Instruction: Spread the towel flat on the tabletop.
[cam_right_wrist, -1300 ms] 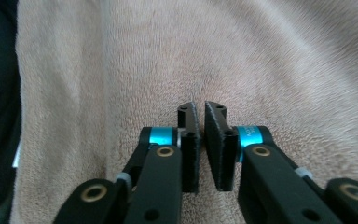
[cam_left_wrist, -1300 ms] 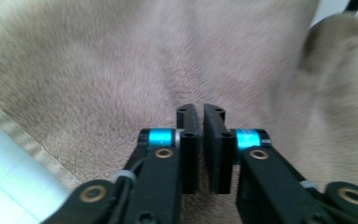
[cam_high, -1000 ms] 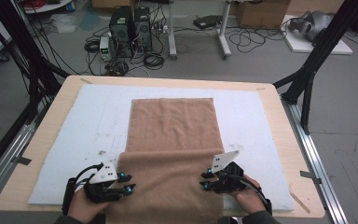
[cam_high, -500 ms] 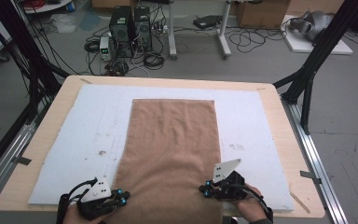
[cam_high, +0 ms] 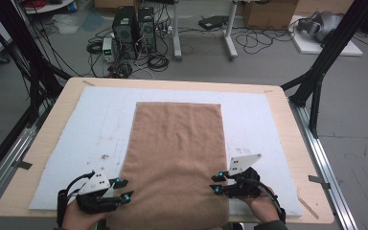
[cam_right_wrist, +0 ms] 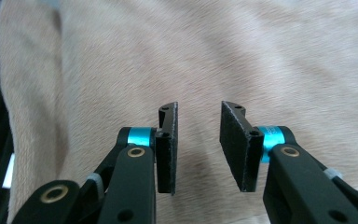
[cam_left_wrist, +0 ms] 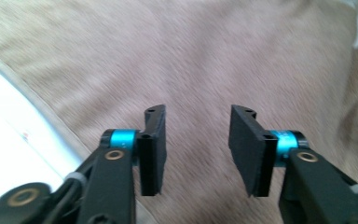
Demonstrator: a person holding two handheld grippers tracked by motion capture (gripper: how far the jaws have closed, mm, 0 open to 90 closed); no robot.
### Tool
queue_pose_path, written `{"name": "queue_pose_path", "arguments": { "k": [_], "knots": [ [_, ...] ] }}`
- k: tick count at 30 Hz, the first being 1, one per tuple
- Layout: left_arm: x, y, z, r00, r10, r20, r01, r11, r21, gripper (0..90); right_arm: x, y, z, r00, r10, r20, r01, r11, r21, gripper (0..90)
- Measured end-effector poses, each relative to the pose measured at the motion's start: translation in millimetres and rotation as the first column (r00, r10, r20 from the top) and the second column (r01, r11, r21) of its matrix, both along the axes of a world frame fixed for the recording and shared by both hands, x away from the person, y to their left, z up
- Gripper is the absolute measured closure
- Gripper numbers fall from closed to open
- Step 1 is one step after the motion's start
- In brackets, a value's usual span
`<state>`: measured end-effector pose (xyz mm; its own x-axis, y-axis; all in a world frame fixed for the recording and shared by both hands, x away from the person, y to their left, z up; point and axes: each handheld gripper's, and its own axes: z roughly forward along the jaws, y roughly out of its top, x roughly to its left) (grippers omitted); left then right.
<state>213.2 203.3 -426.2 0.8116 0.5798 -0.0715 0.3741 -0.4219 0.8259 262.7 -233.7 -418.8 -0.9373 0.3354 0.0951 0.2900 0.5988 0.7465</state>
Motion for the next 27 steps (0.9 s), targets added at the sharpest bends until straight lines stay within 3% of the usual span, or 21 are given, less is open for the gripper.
{"name": "queue_pose_path", "arguments": {
  "k": [4, 9, 15, 18, 27],
  "knots": [
    [17.0, -0.3, 7.3, 0.9999, 0.011, -0.001, -0.011, 0.9993, -0.035, 49.6, 13.3, -4.3, 2.6, 0.9974, -0.070, 0.016, 0.070, 0.9969, 0.036, 45.8],
    [38.0, -1.8, 18.6, 0.9991, 0.030, 0.030, -0.028, 0.9976, -0.062, 43.8, 28.9, -7.5, 6.2, 0.9872, -0.158, 0.025, 0.156, 0.9859, 0.060, 34.6],
    [58.4, -1.7, 26.8, 0.9970, 0.061, 0.048, -0.057, 0.9963, -0.064, 40.2, 46.7, -9.2, 15.4, 0.9803, -0.194, 0.037, 0.193, 0.9804, 0.042, 30.4],
    [68.8, -2.2, 28.8, 0.9957, 0.074, 0.057, -0.070, 0.9954, -0.066, 39.0, 53.8, -10.1, 20.6, 0.9770, -0.210, 0.037, 0.207, 0.9764, 0.060, 30.0],
    [77.4, -8.3, 33.0, 0.9954, 0.070, 0.066, -0.066, 0.9959, -0.062, 38.9, 61.0, -7.8, 23.1, 0.9762, -0.213, 0.043, 0.210, 0.9755, 0.067, 29.1]
  ]
}}
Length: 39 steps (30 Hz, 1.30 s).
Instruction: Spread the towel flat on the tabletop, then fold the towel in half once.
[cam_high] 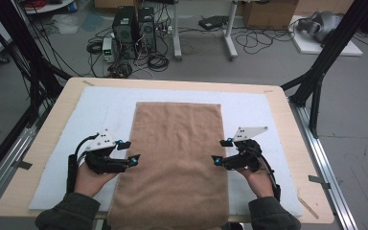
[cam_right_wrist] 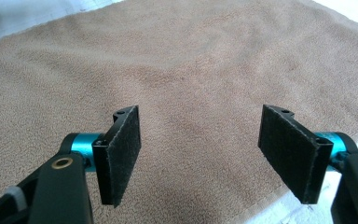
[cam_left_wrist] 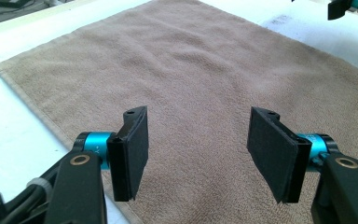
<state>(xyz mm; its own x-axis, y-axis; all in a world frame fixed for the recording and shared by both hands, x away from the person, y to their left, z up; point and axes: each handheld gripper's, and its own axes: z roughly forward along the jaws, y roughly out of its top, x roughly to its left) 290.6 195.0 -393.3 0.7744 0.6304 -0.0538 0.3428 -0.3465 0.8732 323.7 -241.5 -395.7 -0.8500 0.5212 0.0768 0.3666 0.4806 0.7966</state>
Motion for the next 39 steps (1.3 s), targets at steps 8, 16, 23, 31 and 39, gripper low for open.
{"name": "queue_pose_path", "arguments": {
  "k": [8, 16, 23, 31, 39],
  "knots": [
    [7.7, 2.9, -1.0, 0.9996, 0.025, -0.014, -0.026, 0.9997, -0.006, 38.1, 3.6, -1.5, -1.7, 0.9999, -0.011, 0.001, 0.011, 0.9999, -0.011, 29.1],
    [40.2, 7.5, 21.9, 0.9993, 0.022, -0.031, -0.021, 0.9995, 0.023, 38.3, 21.5, -0.4, 17.1, 0.9997, -0.016, 0.020, 0.017, 0.9987, -0.047, 29.3],
    [75.1, 12.7, 39.4, 0.9994, 0.034, -0.005, -0.034, 0.9990, 0.028, 38.4, 59.4, -5.4, 42.4, 0.9982, -0.054, 0.024, 0.055, 0.9979, -0.034, 30.1],
    [112.0, 15.3, 12.6, 0.9950, 0.084, -0.053, -0.083, 0.9961, 0.031, 41.7, 95.9, 3.0, 26.1, 0.9952, -0.097, 0.005, 0.097, 0.9913, -0.089, 32.2],
    [133.1, 4.1, -20.0, 0.9874, 0.114, -0.111, -0.106, 0.9919, 0.070, 48.8, 113.7, 4.6, -14.2, 0.9894, -0.138, -0.045, 0.130, 0.9809, -0.145, 36.3]
  ]
}}
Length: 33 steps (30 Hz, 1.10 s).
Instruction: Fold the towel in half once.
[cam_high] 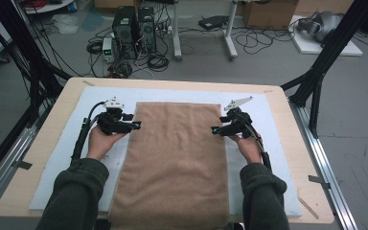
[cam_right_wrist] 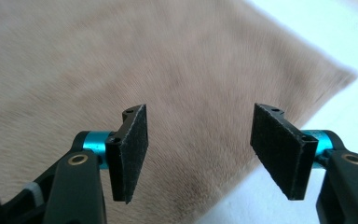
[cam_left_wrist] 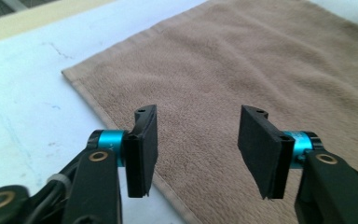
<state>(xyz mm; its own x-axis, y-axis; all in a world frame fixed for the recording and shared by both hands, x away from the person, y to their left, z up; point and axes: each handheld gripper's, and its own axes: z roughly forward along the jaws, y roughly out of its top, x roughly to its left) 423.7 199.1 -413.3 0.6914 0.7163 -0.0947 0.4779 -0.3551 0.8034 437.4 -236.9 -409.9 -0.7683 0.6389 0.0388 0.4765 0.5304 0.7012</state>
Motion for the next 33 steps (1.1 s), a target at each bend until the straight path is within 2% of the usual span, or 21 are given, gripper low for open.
{"name": "queue_pose_path", "arguments": {
  "k": [1, 4, 7, 8, 9, 10, 11, 13, 15, 18, 20, 22, 25, 27, 30, 32, 33],
  "knots": [
    [1.9, -1.7, -3.9, 1.0000, 0.006, -0.008, -0.006, 0.9999, 0.012, 49.5, 2.3, -0.5, -5.2, 0.9999, -0.008, -0.015, 0.008, 1.0000, -0.005, 37.1],
    [8.1, -3.7, -14.8, 0.9991, 0.016, -0.040, -0.014, 0.9987, 0.049, 51.5, 5.1, -1.6, -14.7, 0.9997, -0.023, -0.011, 0.023, 0.9997, 0.003, 39.5],
    [13.4, -4.0, -25.9, 0.9956, 0.042, -0.084, -0.038, 0.9980, 0.051, 52.2, 7.8, -2.0, -23.1, 0.9985, -0.051, -0.020, 0.051, 0.9983, -0.029, 41.3],
    [13.7, -5.1, -28.6, 0.9954, 0.044, -0.085, -0.038, 0.9971, 0.066, 52.9, 9.1, -3.0, -25.9, 0.9978, -0.062, -0.027, 0.061, 0.9977, -0.029, 42.3],
    [11.2, -7.0, -29.6, 0.9974, 0.050, -0.052, -0.046, 0.9955, 0.083, 54.0, 10.2, -4.2, -28.6, 0.9973, -0.064, -0.037, 0.063, 0.9978, -0.018, 42.8],
    [8.8, -9.0, -30.2, 0.9983, 0.053, -0.024, -0.050, 0.9929, 0.108, 59.0, 10.3, -5.0, -29.5, 0.9967, -0.074, -0.032, 0.074, 0.9972, -0.009, 45.7],
    [7.5, -9.2, -30.4, 0.9988, 0.046, -0.014, -0.044, 0.9925, 0.114, 62.0, 9.6, -4.3, -29.1, 0.9965, -0.079, -0.027, 0.079, 0.9966, -0.024, 47.8],
    [7.2, -9.8, -29.8, 0.9967, 0.077, -0.025, -0.074, 0.9916, 0.106, 70.9, 9.1, -2.6, -28.4, 0.9970, -0.074, -0.021, 0.073, 0.9965, -0.040, 52.3],
    [7.6, -9.4, -28.8, 0.9954, 0.088, -0.039, -0.083, 0.9906, 0.108, 83.1, 9.0, -2.0, -26.9, 0.9972, -0.068, -0.030, 0.067, 0.9968, -0.043, 63.6],
    [8.3, -9.7, -28.5, 0.9939, 0.100, -0.047, -0.095, 0.9901, 0.104, 85.5, 8.5, -0.2, -25.1, 0.9971, -0.037, -0.066, 0.035, 0.9990, -0.029, 79.7],
    [8.4, -9.7, -27.6, 0.9931, 0.107, -0.049, -0.101, 0.9896, 0.102, 86.2, 9.0, 1.3, -23.7, 0.9970, -0.018, -0.075, 0.015, 0.9993, -0.035, 82.6],
    [8.6, -9.1, -25.7, 0.9933, 0.107, -0.044, -0.102, 0.9897, 0.100, 86.6, 9.8, -0.3, -21.4, 0.9955, -0.016, -0.093, 0.014, 0.9997, -0.018, 83.3],
    [10.3, -6.7, -15.5, 0.9924, 0.119, -0.031, -0.117, 0.9913, 0.060, 86.8, 10.9, -6.2, -15.5, 0.9951, -0.019, -0.097, 0.022, 0.9994, 0.028, 83.8],
    [11.4, -5.9, -5.5, 0.9937, 0.111, -0.017, -0.110, 0.9931, 0.041, 86.8, 11.5, -10.4, -6.2, 0.9956, -0.027, -0.089, 0.032, 0.9973, 0.065, 83.9],
    [10.9, -3.5, 16.7, 0.9945, 0.101, 0.027, -0.101, 0.9948, -0.013, 86.9, 9.4, -13.3, 7.6, 0.9983, -0.026, -0.052, 0.030, 0.9964, 0.079, 83.9],
    [9.7, -1.2, 29.0, 0.9942, 0.093, 0.053, -0.092, 0.9953, -0.029, 86.9, 9.5, -17.7, 17.7, 0.9968, -0.029, -0.075, 0.037, 0.9939, 0.104, 83.9],
    [8.5, 1.1, 37.4, 0.9936, 0.089, 0.070, -0.086, 0.9953, -0.045, 86.9, 8.6, -19.7, 23.9, 0.9972, -0.028, -0.069, 0.036, 0.9930, 0.113, 83.8]
  ]
}}
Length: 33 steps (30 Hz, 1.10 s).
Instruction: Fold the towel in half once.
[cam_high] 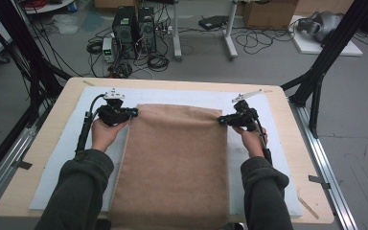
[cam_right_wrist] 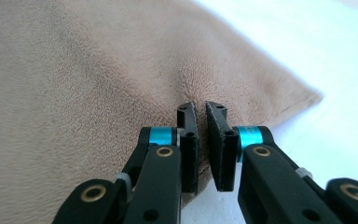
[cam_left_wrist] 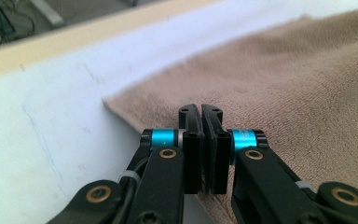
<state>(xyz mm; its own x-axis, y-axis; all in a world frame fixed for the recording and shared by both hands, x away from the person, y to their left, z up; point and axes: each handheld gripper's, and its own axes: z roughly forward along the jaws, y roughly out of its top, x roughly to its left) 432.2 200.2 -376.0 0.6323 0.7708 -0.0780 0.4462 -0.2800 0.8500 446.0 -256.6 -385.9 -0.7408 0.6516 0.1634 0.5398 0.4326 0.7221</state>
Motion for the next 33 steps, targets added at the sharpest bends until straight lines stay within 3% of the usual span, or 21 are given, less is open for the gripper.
{"name": "queue_pose_path", "arguments": {
  "k": [4, 6, 8, 11, 16, 21, 24, 26, 31, 33],
  "knots": [
    [-6.6, 8.8, 23.0, 0.9988, -0.009, 0.048, 0.011, 0.9993, -0.036, 86.9, -7.6, -4.9, 31.6, 0.9985, 0.021, 0.051, -0.024, 0.9976, 0.064, 83.8],
    [-12.5, 12.9, 29.1, 0.9977, -0.021, 0.065, 0.024, 0.9983, -0.052, 86.9, -13.5, -5.0, 44.1, 0.9964, 0.037, 0.076, -0.042, 0.9965, 0.072, 83.7],
    [-23.9, 17.2, 33.7, 0.9961, -0.040, 0.079, 0.046, 0.9964, -0.071, 86.9, -21.3, -6.4, 50.9, 0.9949, 0.050, 0.087, -0.057, 0.9946, 0.086, 83.5],
    [-43.7, 19.5, 32.1, 0.9932, -0.073, 0.091, 0.079, 0.9952, -0.058, 86.9, -31.8, -10.1, 51.6, 0.9945, 0.069, 0.079, -0.078, 0.9903, 0.115, 83.4],
    [-80.6, 22.7, 17.5, 0.9875, -0.122, 0.100, 0.124, 0.9921, -0.015, 86.8, -58.4, -8.3, 40.0, 0.9937, 0.092, 0.064, -0.097, 0.9918, 0.083, 83.0],
    [-122.2, 26.4, -5.2, 0.9798, -0.164, 0.115, 0.164, 0.9864, 0.012, 86.4, -89.8, -11.0, 26.0, 0.9856, 0.149, 0.079, -0.159, 0.9795, 0.125, 81.5],
    [-142.7, 27.7, -18.7, 0.9756, -0.191, 0.108, 0.190, 0.9816, 0.024, 86.5, -108.1, -11.1, 14.7, 0.9842, 0.160, 0.076, -0.168, 0.9791, 0.115, 81.5],
    [-152.0, 27.7, -29.3, 0.9752, -0.203, 0.088, 0.200, 0.9788, 0.043, 86.4, -119.2, -9.6, 3.7, 0.9834, 0.167, 0.072, -0.173, 0.9802, 0.096, 81.5],
    [-165.8, 30.4, -48.8, 0.9754, -0.214, 0.053, 0.213, 0.9768, 0.021, 84.8, -142.1, -5.5, -24.1, 0.9827, 0.180, 0.042, -0.183, 0.9811, 0.064, 80.8],
    [-167.1, 33.0, -52.9, 0.9731, -0.226, 0.044, 0.226, 0.9741, 0.002, 79.2, -147.2, -5.1, -33.7, 0.9823, 0.186, 0.020, -0.187, 0.9820, 0.030, 76.1]
  ]
}}
